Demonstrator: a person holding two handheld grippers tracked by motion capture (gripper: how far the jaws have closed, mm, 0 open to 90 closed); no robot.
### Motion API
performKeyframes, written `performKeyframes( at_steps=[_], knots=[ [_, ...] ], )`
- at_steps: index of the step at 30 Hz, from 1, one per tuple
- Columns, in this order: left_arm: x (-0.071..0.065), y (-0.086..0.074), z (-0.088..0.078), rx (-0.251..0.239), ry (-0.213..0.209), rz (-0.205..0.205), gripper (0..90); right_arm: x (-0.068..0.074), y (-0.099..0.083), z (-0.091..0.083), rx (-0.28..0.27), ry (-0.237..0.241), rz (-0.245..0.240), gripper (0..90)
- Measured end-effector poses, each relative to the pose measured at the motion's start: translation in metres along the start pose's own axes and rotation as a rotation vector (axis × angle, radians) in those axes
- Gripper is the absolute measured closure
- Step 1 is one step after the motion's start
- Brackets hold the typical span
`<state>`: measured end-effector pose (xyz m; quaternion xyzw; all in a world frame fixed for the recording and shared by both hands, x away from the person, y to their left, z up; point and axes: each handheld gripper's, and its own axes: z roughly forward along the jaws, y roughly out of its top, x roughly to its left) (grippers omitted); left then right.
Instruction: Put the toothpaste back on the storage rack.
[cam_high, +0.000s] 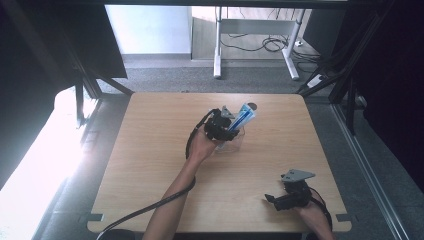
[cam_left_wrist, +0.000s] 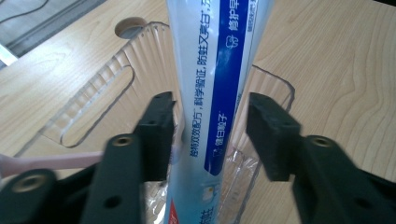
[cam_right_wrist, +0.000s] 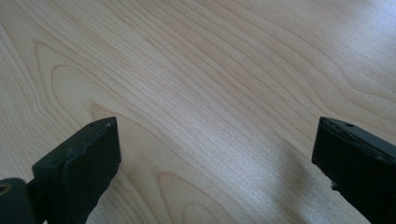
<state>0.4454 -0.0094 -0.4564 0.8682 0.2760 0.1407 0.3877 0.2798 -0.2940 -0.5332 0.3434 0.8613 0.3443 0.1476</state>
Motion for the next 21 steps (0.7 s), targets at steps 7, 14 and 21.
performKeyframes(
  at_steps=[7,14,21],
  knots=[
    [0.0,-0.001,-0.003,-0.008,-0.047,-0.04,28.7,0.0,0.0,0.0,-0.008,-0.003,0.0,1.5],
    [0.0,0.0,-0.012,-0.022,-0.092,-0.079,15.9,0.0,0.0,0.0,-0.014,-0.006,0.001,1.5],
    [-0.002,-0.004,-0.026,-0.042,-0.097,-0.067,13.3,0.0,0.0,0.0,-0.018,-0.002,0.006,1.2]
  ],
)
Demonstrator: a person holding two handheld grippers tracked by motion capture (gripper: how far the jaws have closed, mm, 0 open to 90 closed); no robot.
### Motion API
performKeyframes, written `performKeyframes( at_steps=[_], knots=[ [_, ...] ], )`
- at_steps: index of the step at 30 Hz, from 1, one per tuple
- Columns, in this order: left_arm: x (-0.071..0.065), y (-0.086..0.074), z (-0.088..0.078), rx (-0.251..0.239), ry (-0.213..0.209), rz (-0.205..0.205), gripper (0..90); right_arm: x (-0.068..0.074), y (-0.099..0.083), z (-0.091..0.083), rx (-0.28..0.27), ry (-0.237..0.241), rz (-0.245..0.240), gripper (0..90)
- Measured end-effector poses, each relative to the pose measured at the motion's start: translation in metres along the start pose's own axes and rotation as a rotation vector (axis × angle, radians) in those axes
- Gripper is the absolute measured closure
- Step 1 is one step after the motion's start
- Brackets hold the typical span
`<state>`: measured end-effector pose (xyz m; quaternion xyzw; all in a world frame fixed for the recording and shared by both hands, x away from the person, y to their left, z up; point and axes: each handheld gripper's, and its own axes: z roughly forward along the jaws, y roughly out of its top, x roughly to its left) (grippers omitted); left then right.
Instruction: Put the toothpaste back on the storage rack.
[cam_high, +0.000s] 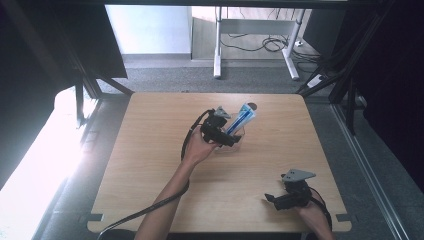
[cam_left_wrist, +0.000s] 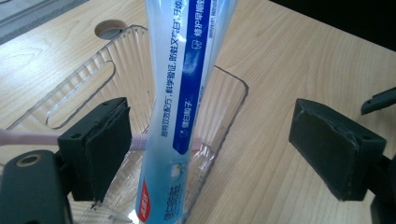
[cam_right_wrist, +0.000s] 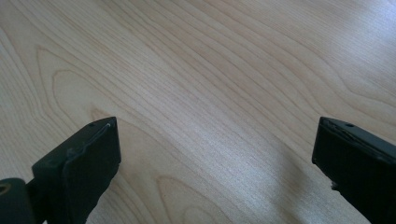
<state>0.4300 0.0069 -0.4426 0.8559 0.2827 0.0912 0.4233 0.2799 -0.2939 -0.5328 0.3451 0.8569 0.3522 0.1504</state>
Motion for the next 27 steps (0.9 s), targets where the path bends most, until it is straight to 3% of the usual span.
performKeyframes(
  at_steps=[9,21,27],
  knots=[
    [-0.002,-0.009,-0.016,0.004,-0.01,-0.003,13.1,-0.001,0.0,0.0,-0.008,0.007,0.016,0.0],
    [-0.008,-0.031,-0.041,0.006,0.025,0.011,13.0,0.0,0.0,0.001,0.0,0.006,0.01,0.0],
    [-0.011,-0.047,-0.051,-0.001,0.04,-0.013,13.1,0.001,0.0,0.002,0.005,0.006,0.008,0.0]
  ],
)
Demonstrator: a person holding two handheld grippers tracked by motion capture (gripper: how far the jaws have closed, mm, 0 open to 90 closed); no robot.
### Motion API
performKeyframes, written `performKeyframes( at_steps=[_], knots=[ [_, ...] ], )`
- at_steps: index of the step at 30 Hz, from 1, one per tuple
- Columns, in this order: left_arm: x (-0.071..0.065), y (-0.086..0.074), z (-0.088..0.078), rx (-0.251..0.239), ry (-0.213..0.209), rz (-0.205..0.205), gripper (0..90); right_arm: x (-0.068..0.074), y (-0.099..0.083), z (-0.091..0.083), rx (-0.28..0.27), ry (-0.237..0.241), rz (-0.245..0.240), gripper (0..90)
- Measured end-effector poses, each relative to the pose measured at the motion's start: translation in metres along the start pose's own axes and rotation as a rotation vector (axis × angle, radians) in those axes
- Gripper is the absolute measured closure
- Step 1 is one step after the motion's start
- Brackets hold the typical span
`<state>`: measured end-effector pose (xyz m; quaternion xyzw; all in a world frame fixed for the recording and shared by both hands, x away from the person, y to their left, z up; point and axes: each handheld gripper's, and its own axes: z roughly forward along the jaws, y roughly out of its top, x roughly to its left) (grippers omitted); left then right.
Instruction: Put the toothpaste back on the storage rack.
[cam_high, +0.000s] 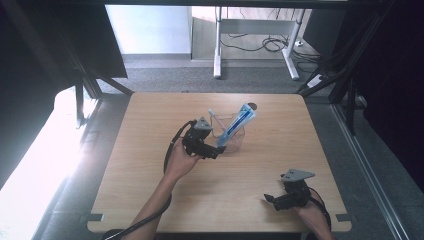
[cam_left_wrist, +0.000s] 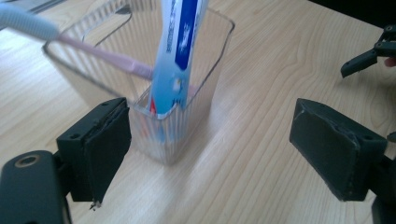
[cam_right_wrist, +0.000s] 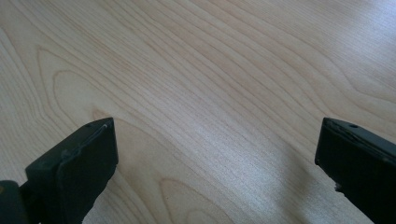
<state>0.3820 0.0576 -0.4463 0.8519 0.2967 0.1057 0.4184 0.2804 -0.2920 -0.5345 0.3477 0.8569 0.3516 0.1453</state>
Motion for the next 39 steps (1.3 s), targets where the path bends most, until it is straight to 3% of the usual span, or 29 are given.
performKeyframes(
  at_steps=[16,26,34,39],
  knots=[
    [-0.004,-0.045,-0.034,-0.018,0.021,-0.034,13.1,0.001,0.0,0.001,0.004,-0.003,-0.01,0.0],
    [-0.012,-0.076,-0.051,0.009,0.06,-0.032,13.1,0.002,0.001,0.002,0.009,-0.001,-0.014,0.0],
    [-0.017,-0.106,-0.051,0.017,0.057,-0.055,13.2,0.004,0.001,0.003,0.016,0.0,-0.015,0.0],
    [-0.017,-0.121,-0.042,0.08,0.069,-0.045,13.1,0.006,0.001,0.004,0.022,0.002,-0.018,0.0]
  ],
)
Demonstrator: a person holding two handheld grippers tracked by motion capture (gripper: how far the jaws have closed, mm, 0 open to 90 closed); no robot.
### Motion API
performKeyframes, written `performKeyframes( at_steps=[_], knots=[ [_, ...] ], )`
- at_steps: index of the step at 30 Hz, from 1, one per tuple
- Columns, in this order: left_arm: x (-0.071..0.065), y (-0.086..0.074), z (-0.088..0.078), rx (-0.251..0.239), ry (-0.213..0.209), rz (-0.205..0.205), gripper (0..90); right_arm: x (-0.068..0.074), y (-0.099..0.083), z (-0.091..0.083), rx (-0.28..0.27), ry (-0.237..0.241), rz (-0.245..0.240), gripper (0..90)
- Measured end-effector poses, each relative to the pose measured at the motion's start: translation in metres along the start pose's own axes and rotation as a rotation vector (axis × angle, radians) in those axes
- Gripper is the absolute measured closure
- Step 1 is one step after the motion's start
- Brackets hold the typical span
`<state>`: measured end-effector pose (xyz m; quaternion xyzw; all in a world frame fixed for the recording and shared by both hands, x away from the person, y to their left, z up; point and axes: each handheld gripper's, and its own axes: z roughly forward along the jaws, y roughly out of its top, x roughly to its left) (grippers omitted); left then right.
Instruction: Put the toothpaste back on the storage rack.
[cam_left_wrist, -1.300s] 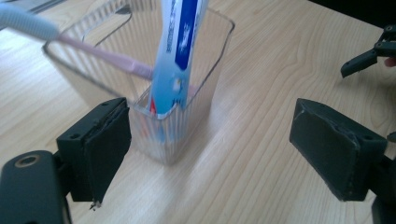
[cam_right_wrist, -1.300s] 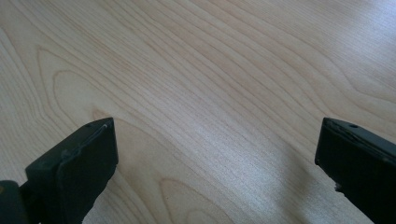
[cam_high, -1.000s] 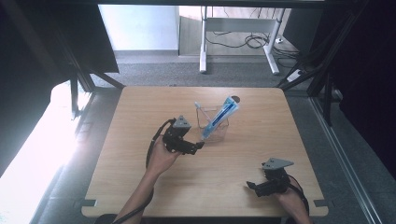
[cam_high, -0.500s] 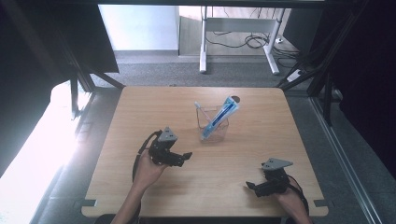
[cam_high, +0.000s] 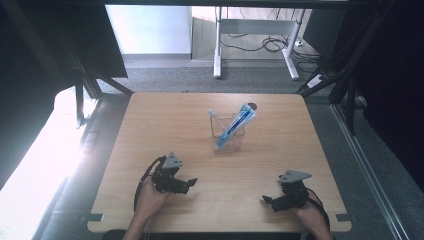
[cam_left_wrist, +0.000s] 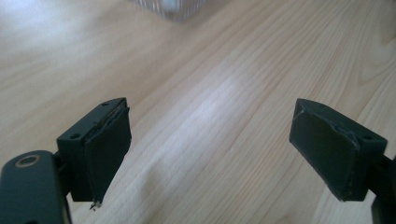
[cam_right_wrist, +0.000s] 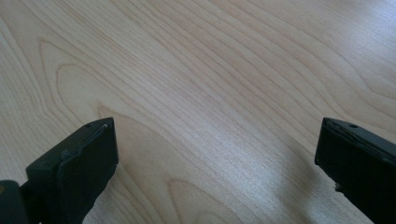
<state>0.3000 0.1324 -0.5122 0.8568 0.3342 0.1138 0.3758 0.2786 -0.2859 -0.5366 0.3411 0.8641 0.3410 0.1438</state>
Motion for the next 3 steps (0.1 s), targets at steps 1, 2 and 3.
performKeyframes(
  at_steps=[1,2,3],
  knots=[
    [0.0004,-0.0019,0.002,0.01,0.003,0.0,13.1,0.0001,-0.0001,0.0002,0.001,0.001,0.0,0.0],
    [0.0008,-0.0031,0.0036,0.018,0.01,0.001,13.1,0.0,-0.0003,0.0003,0.004,0.004,-0.001,0.0],
    [0.0016,-0.0034,0.0046,0.025,0.016,0.01,13.1,0.0001,-0.0006,0.0008,0.002,0.001,0.0,0.0]
  ],
)
